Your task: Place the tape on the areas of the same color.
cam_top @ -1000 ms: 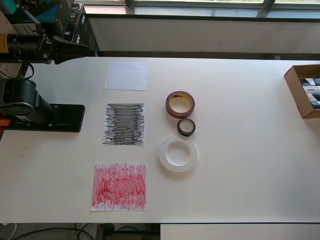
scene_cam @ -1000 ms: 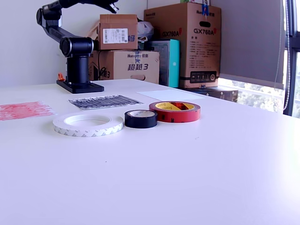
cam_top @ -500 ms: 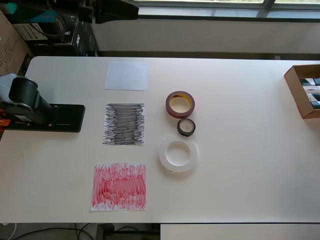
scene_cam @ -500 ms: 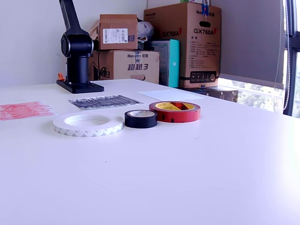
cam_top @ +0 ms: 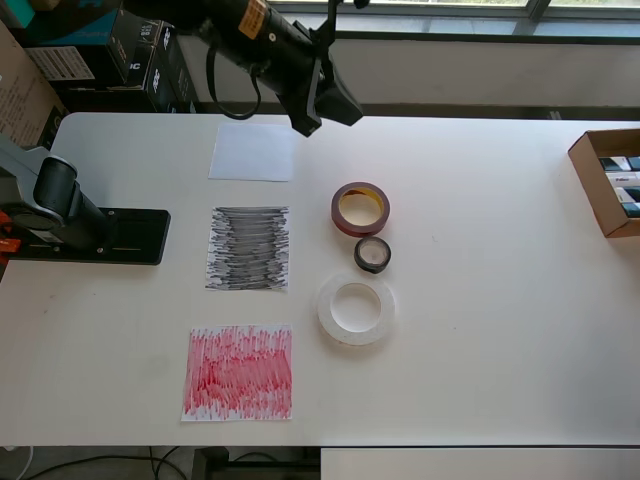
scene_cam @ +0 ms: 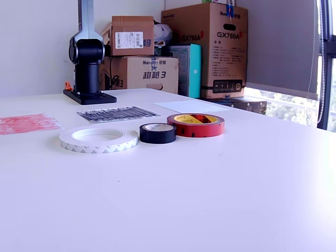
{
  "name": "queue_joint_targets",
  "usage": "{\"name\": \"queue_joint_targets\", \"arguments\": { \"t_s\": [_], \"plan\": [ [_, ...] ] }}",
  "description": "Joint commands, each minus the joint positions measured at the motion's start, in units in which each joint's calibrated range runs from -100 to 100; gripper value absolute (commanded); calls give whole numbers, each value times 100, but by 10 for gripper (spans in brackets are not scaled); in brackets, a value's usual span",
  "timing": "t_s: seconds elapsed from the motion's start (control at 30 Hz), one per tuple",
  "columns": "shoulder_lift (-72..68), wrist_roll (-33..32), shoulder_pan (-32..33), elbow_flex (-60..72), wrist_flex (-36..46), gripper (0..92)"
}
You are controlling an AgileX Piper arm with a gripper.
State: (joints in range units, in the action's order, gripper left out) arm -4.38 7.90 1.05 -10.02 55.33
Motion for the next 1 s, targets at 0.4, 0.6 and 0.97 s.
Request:
{"name": "queue_joint_targets", "arguments": {
  "t_s": [0.4,0.6,0.97],
  "plan": [
    [-2705,-2076,78,44,71,6],
    [-3173,-2379,31,35,71,6],
    [-3388,-2665,7,71,71,52]
  ]
}}
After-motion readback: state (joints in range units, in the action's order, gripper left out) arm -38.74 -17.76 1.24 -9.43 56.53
